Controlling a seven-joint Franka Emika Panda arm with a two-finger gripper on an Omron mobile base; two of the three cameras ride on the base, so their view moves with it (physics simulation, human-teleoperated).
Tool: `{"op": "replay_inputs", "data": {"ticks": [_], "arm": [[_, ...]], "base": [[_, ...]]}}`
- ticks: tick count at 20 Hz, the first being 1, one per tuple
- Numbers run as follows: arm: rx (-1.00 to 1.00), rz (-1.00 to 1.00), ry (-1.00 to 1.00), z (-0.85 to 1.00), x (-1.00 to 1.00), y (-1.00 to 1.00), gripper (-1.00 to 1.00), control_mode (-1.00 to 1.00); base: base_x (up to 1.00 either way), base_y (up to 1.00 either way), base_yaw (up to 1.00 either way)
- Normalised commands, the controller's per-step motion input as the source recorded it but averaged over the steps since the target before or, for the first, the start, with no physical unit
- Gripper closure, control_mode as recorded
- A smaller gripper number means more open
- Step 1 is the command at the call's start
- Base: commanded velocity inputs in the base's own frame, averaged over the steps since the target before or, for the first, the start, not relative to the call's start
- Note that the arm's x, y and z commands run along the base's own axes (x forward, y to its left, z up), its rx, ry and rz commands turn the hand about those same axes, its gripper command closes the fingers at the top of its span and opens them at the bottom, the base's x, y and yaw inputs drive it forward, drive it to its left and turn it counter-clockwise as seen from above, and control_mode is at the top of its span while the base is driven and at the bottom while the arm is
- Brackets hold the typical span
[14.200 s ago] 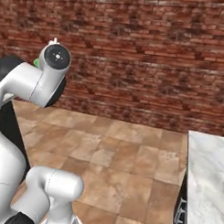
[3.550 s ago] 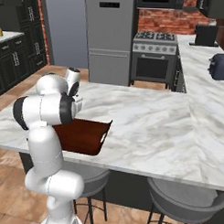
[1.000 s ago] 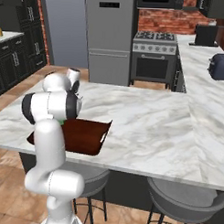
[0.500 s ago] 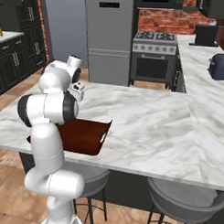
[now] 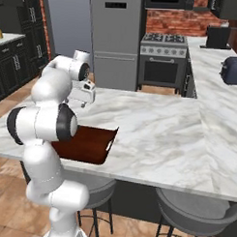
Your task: There is a tray on the dining counter. Grab the cup, mug, and pitcher and place them on the tray. The pitcher may be placed next to the tray if it cannot fit the tray.
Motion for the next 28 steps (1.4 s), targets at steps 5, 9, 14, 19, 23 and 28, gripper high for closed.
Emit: {"op": "replay_inputs", "data": {"ticks": [5,9,14,19,23,28], "arm": [[-0.11,0.01,-0.22,0.41,-0.65,-0.24,-1.00,-1.00],[-0.01,0.00,-0.21,0.49,-0.50,-0.36,-1.00,-1.00],[0.00,0.00,-0.15,0.43,-0.40,-0.27,-1.00,-1.00],[0.00,0.00,-0.08,0.43,-0.43,-0.24,-1.00,-1.00],[0.00,0.00,0.00,0.24,-0.58,-0.24,-1.00,-1.00],[0.00,0.00,0.00,0.24,-0.59,-0.32,-1.00,-1.00]], "base": [[0.00,0.00,0.00],[0.00,0.00,0.00],[0.00,0.00,0.00],[0.00,0.00,0.00],[0.00,0.00,0.00],[0.00,0.00,0.00]]}}
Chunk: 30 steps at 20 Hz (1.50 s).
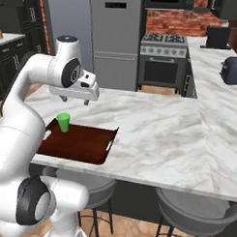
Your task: There is a tray on the dining counter. Grab the cup, mug, and pitcher and place them on the tray. The pitcher may be placed next to the tray if it cannot fit the tray.
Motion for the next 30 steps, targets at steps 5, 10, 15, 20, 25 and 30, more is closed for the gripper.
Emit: {"op": "replay_inputs", "data": {"ticks": [5,10,15,20,25,30], "arm": [[0.00,0.00,0.00,0.18,-0.48,-0.20,-1.00,-1.00],[0.00,0.00,0.00,0.08,-0.33,-0.05,-1.00,-1.00],[-0.05,0.00,0.00,0.00,-0.18,0.00,-1.00,-1.00],[-0.04,0.00,0.00,0.00,-0.05,0.00,-1.00,-1.00],[0.00,-0.01,0.00,0.00,-0.09,0.00,-1.00,1.00],[0.00,0.00,0.00,0.00,0.00,0.00,-1.00,1.00]], "base": [[0.00,0.00,0.00],[0.00,0.00,0.00],[0.00,0.00,0.00],[0.00,0.00,0.00],[-0.32,0.00,-0.02],[-0.98,0.76,-0.03]]}}
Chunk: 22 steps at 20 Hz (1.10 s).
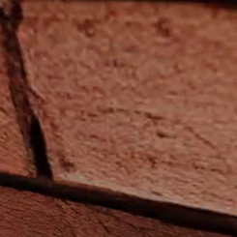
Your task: There is a tray on the dining counter. Grab the cup, mug, and pitcher and place them on the tray. The pitcher may be placed next to the tray if it cannot fit the tray.
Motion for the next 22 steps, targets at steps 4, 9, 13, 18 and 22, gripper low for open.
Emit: {"op": "replay_inputs", "data": {"ticks": [4,9,13,18,22], "arm": [[0.00,0.00,0.00,0.00,0.00,0.00,-1.00,1.00],[0.00,0.00,0.00,0.00,0.00,0.00,-1.00,1.00],[0.00,0.00,0.00,0.00,0.00,0.00,-1.00,1.00],[0.00,0.00,0.00,0.00,0.00,0.00,-1.00,1.00],[0.00,0.00,0.00,0.00,0.00,0.00,-1.00,1.00]], "base": [[-0.33,1.00,0.00],[0.00,1.00,0.00],[0.31,1.00,0.00],[0.54,1.00,0.00],[0.74,1.00,0.00]]}}
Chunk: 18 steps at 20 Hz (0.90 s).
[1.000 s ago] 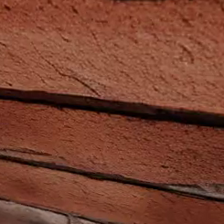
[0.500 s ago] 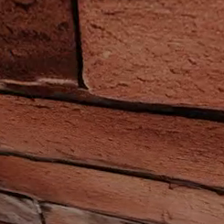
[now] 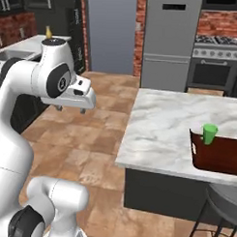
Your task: There is a tray on the dining counter. Grab the cup, mug, and pitcher and place them on the tray. The pitcher may be placed next to the tray if it cannot fit the tray.
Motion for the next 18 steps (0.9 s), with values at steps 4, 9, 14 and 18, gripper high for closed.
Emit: {"op": "replay_inputs", "data": {"ticks": [4,9,14,18], "arm": [[0.00,0.00,0.00,0.00,0.00,0.00,-1.00,1.00],[0.00,0.00,0.00,0.00,0.00,0.00,-1.00,1.00],[0.00,0.00,0.00,0.00,0.00,0.00,-1.00,1.00],[0.00,0.00,0.00,0.00,0.00,0.00,-1.00,1.00]], "base": [[0.84,1.00,0.00],[0.95,1.00,-0.01],[1.00,0.46,-0.16],[1.00,0.06,-0.12]]}}
